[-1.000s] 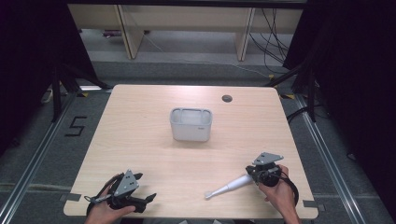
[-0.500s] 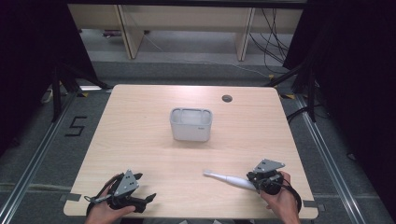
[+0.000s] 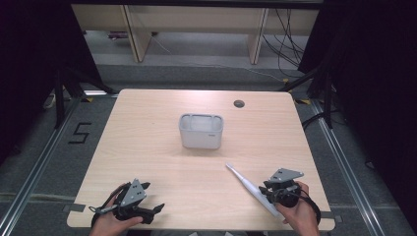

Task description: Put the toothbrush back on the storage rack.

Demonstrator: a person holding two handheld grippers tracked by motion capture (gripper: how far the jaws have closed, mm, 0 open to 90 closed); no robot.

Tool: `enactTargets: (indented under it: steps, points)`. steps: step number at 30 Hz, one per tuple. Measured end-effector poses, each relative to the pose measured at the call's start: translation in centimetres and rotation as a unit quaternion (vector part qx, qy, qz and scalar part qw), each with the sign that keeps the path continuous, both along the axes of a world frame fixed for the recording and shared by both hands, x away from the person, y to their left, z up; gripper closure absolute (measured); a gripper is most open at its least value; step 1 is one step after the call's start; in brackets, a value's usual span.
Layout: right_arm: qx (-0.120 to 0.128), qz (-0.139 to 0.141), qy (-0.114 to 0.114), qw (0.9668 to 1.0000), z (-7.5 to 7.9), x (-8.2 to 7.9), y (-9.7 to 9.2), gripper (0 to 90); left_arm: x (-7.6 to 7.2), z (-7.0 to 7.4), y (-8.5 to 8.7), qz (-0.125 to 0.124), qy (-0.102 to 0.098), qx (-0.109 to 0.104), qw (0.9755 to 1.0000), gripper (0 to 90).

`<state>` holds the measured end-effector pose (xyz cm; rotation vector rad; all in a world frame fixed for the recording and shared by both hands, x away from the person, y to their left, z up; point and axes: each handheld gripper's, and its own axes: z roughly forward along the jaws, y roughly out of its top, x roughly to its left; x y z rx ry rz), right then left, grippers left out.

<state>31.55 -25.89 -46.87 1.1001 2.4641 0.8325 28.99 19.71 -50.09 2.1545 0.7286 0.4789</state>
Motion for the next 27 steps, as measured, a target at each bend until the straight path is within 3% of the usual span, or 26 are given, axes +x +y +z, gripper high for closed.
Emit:
enactTargets:
  steps: [1, 2, 3, 5, 10, 12, 17, 21, 23, 24, 27]
  points:
    - [0.01, -0.003, 0.0, 0.9999, 0.0, 0.0, 0.3, 65.2, 0.0, 0.0, 0.0, 0.002, 0.002, 0.0, 1.0, 15.1]
    - [0.005, 0.001, 0.015, 0.9999, 0.4, 0.0, 0.2, 63.4, 0.0, 0.0, 0.0, 0.002, 0.002, 0.002, 1.0, 15.1]
    - [0.012, -0.013, 0.038, 0.9991, 0.6, -0.1, 0.5, 62.0, 0.0, 0.1, 0.1, 0.002, 0.004, 0.007, 1.0, 15.1]
    - [0.003, 0.001, 0.031, 0.9995, 0.7, 0.3, 0.8, 61.4, 0.0, 0.1, 0.1, 0.002, 0.004, 0.005, 1.0, 15.1]
    - [-0.029, 0.026, 0.054, 0.9978, 0.7, 1.4, 2.1, 58.9, 0.0, 0.1, 0.1, 0.002, 0.004, 0.005, 1.0, 15.1]
    - [-0.035, 0.028, 0.053, 0.9976, 0.7, 1.5, 2.3, 58.9, 0.1, 0.1, 0.1, 0.0, 0.003, 0.009, 1.0, 15.2]
    - [-0.059, 0.029, 0.096, 0.9932, 0.5, 2.5, 3.4, 58.5, 0.1, 0.1, 0.2, -0.002, 0.007, 0.007, 0.9999, 15.1]
    - [-0.08, 0.048, 0.109, 0.9896, 0.3, 3.3, 3.6, 58.6, 0.1, 0.2, 0.1, -0.003, 0.004, 0.01, 0.9999, 15.2]
    - [-0.083, 0.035, 0.127, 0.9879, 0.2, 3.4, 3.9, 58.6, 0.1, 0.2, 0.2, -0.003, 0.005, 0.01, 0.9999, 15.1]
    - [-0.086, 0.055, 0.117, 0.9879, 0.1, 3.8, 3.8, 58.6, 0.1, 0.0, 0.1, 0.0, -0.001, 0.003, 1.0, 15.1]
    - [-0.097, 0.055, 0.124, 0.986, 0.1, 4.0, 4.2, 59.0, 0.1, 0.2, 0.1, -0.005, 0.006, 0.006, 0.9999, 15.1]
